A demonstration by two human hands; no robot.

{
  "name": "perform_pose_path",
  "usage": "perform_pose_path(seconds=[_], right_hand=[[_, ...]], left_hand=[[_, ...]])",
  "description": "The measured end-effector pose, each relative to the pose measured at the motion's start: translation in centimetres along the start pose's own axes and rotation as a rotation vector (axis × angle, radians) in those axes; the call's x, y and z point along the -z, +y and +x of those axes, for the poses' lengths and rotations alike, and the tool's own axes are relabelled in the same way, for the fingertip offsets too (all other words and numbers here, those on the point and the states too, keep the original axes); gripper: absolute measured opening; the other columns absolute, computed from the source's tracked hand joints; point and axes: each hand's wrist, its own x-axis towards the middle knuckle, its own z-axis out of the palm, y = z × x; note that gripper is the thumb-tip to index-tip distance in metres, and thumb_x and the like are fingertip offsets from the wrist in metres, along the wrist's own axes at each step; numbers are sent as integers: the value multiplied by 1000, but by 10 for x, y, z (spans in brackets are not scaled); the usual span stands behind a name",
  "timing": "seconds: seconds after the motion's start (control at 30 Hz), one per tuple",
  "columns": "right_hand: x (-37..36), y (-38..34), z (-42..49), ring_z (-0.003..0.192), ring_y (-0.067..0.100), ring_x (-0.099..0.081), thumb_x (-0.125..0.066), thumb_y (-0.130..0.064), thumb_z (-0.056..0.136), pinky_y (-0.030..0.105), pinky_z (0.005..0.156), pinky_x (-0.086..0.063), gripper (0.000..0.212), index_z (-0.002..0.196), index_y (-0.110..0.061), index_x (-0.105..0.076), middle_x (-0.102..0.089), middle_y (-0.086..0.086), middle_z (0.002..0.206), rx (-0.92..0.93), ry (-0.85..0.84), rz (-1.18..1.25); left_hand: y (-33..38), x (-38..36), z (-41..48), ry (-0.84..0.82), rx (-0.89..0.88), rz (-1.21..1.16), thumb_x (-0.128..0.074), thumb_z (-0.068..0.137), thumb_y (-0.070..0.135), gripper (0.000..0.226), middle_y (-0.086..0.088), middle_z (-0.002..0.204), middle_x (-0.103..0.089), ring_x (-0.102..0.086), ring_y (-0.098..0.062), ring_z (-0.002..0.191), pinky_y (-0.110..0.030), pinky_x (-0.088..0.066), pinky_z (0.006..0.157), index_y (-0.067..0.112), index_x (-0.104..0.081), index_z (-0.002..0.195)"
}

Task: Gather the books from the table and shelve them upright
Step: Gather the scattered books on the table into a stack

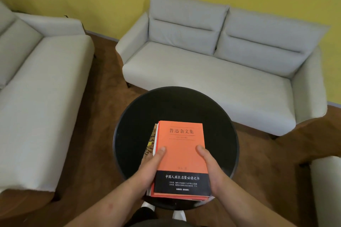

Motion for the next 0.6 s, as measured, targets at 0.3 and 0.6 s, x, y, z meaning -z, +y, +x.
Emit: perform_pose_path(seconds=[0.3, 0.6], right_hand=[[28, -19, -2, 89, 40, -72, -72, -55, 73, 46, 85, -57, 73, 131, -12, -59, -76, 21, 97, 26, 12, -134], [5, -23, -12, 94, 37, -72, -60, -54, 88, 44, 76, -56, 59, 131, -14, -56, -77, 19, 101, 7, -50, -143]], left_hand=[[-18, -25, 1, 118, -94, -7, -75, 58, 78, 94, -1, 111, -77, -74, -21, 100, -42, -55, 95, 23, -55, 131], [1, -29, -17, 72, -62, -210, -48, 91, 61, 45, -1, 76, -79, -77, -17, 65, -32, -49, 64, 22, -62, 110]])
